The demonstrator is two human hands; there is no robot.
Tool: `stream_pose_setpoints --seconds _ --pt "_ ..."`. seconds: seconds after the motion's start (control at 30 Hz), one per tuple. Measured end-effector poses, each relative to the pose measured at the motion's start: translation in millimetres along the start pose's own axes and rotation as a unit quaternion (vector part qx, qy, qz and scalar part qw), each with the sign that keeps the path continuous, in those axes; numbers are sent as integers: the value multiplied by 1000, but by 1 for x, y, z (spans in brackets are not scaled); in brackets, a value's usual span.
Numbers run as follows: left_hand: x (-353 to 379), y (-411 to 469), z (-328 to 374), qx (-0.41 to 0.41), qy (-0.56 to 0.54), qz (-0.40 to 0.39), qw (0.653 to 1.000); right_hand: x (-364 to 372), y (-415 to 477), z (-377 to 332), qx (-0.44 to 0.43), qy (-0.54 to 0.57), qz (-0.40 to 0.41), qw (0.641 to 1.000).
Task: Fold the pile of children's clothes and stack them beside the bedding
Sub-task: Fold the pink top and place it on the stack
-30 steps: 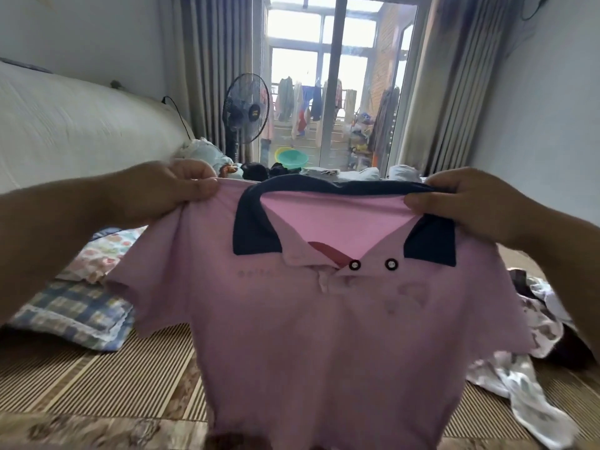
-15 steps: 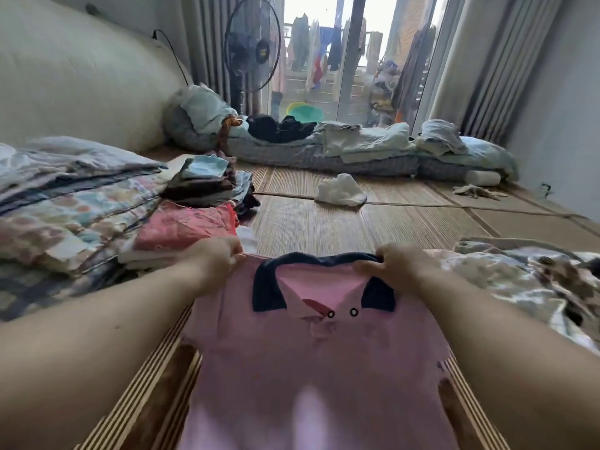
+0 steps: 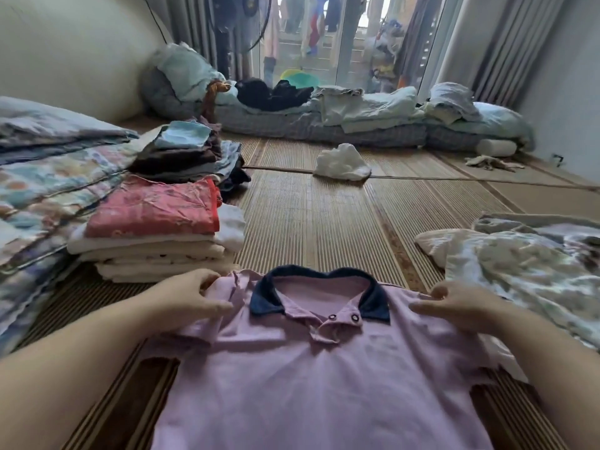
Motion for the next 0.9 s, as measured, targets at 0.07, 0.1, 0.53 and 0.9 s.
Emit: stream_pose_setpoints --seconds 0.07,0.1,0.53,0.9 --pt "-2 -14 -11 18 4 -44 999 0 -23 9 25 1 -13 1000" --pt "-1 -19 -14 28 32 -59 997 0 -33 11 37 4 -14 999" --pt "7 -25 0 -19 0 184 983 -15 -61 -6 90 372 52 922" --pt "-42 -14 8 -135 -184 199 953 -18 -39 -47 36 392 229 890"
Point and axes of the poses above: each hand's wrist, its own y-axis towards the middle knuckle, its own x-axis out of the palm, z = x × y, the point moved 3 cm from there along y, towards the middle knuckle, and after that the axes turned 15 degrees about -x, right-handed, at the moved point
